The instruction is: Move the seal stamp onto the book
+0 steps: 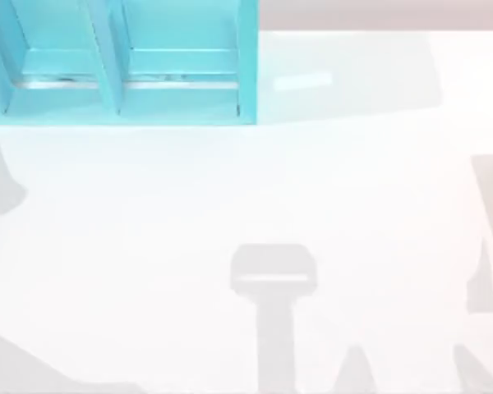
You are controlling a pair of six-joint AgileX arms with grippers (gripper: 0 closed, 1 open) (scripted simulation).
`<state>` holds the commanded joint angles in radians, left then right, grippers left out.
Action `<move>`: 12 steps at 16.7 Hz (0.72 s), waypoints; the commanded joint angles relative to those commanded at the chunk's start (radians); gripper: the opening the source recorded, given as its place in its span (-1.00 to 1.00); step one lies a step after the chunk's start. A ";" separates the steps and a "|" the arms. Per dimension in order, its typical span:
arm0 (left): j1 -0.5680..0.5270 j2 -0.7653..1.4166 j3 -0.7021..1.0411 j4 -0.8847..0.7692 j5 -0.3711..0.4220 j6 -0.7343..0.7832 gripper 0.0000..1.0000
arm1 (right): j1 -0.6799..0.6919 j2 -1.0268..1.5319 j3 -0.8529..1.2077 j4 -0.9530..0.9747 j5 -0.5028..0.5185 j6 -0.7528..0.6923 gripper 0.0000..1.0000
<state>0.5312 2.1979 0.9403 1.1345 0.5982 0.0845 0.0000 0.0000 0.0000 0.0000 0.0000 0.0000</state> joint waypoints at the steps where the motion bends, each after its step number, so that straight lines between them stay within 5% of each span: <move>1: 0.000 0.000 0.000 0.000 0.000 0.000 1.00 | 0.000 0.000 0.000 0.000 0.000 0.000 1.00; 6: -0.008 0.007 0.011 -0.008 -0.007 -0.001 1.00 | 0.000 0.000 0.000 0.000 0.000 0.000 1.00; 12: -0.067 0.134 0.246 -0.105 -0.065 -0.011 1.00 | 0.000 0.000 0.000 0.000 0.000 0.000 1.00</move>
<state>0.4643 2.3323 1.1863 1.0299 0.5334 0.0736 0.0000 0.0000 0.0000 0.0000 0.0000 0.0000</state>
